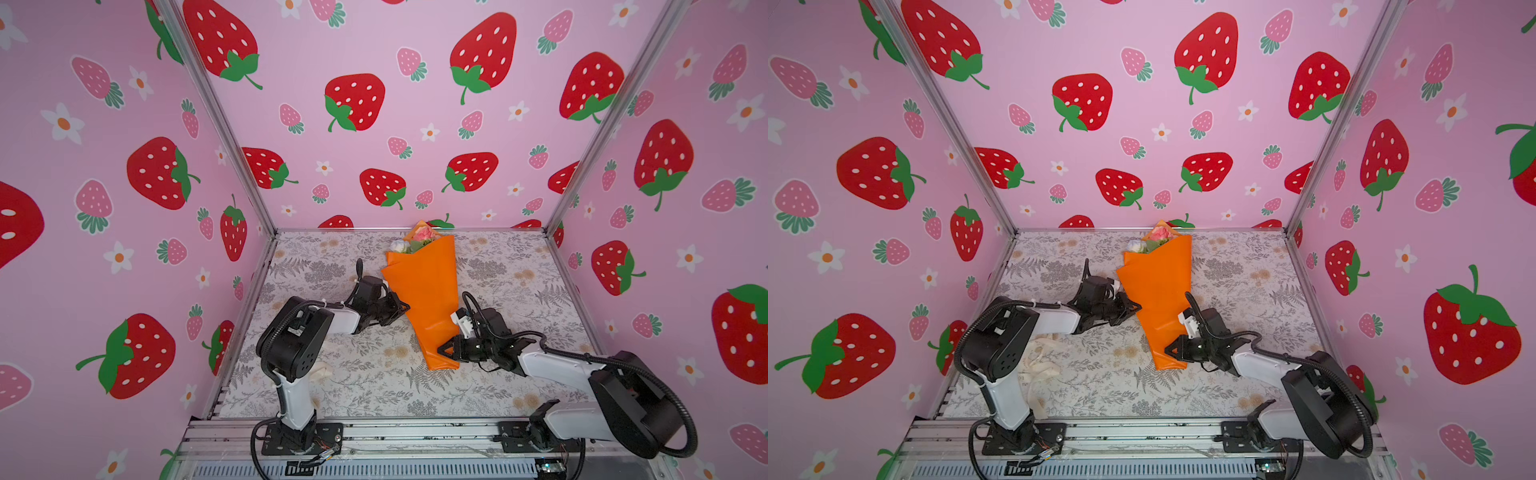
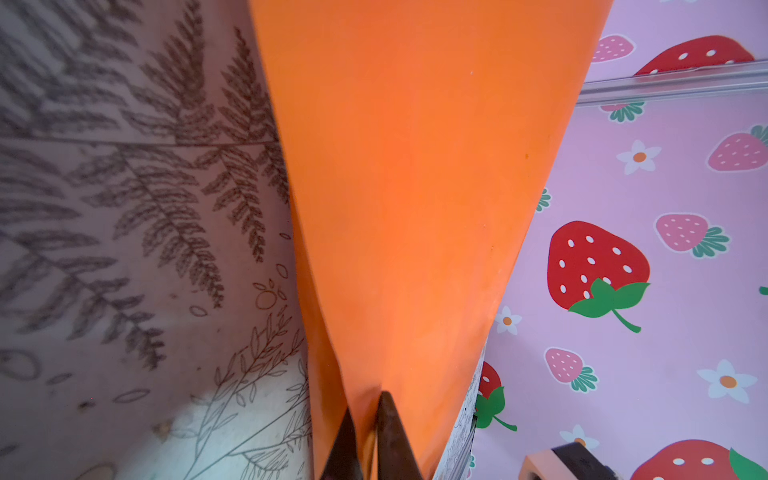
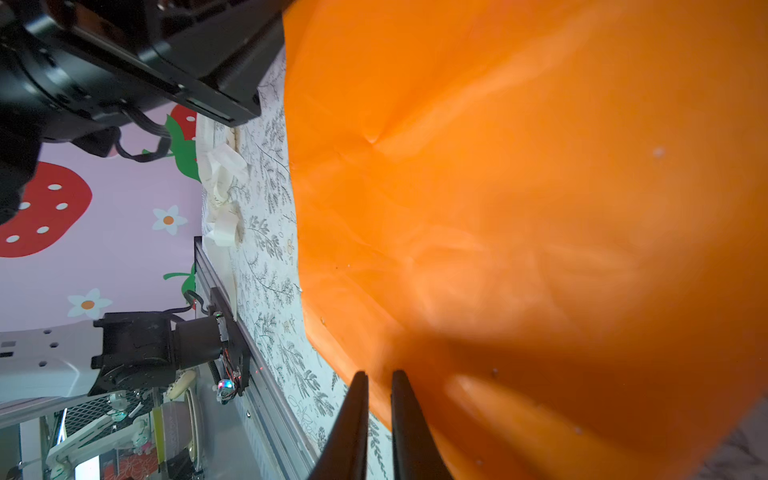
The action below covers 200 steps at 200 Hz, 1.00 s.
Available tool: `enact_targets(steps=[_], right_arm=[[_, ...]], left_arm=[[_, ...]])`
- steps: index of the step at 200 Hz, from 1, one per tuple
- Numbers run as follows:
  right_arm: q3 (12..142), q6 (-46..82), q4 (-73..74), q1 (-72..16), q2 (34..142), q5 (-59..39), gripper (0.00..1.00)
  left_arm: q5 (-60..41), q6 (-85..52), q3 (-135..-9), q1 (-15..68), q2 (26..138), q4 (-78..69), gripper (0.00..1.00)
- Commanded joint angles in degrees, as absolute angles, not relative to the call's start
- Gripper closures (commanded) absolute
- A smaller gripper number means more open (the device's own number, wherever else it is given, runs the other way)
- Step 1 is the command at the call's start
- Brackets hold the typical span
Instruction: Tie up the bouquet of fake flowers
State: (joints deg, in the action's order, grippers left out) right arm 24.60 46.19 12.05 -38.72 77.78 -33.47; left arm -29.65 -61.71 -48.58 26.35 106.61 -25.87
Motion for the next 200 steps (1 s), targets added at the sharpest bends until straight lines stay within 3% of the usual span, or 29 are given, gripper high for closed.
enact_targets(steps=[1, 51, 105, 157, 175, 200], right_arm=[[23.4, 43.9, 12.9, -39.3, 79.5, -34.5, 0.84], [22.4, 41.3, 9.7, -39.3, 80.5, -32.8, 0.84], [26.1, 43.1, 8.8, -38.9, 71.5, -33.6, 0.84], [28.5, 43.8, 11.4, -38.1, 80.9, -28.5, 0.77], [28.0, 43.6, 11.3, -38.1, 84.3, -27.7, 0.78], [25.7, 44.4, 13.7, -38.1, 85.9, -29.0, 0.79]], left_arm=[[-30.5, -60.9, -48.3, 26.4, 106.5, -25.0, 0.89], [-30.3, -60.5, -45.7, 26.7, 105.3, -24.1, 0.92], [-29.8, -58.9, -45.7, 26.7, 105.1, -22.2, 0.93], [-30.2, -58.1, -47.2, 26.6, 105.3, -21.4, 0.92], [-30.1, -58.1, -47.0, 26.6, 104.9, -21.4, 0.89], [-30.1, -58.0, -46.0, 26.5, 102.8, -20.7, 0.77]])
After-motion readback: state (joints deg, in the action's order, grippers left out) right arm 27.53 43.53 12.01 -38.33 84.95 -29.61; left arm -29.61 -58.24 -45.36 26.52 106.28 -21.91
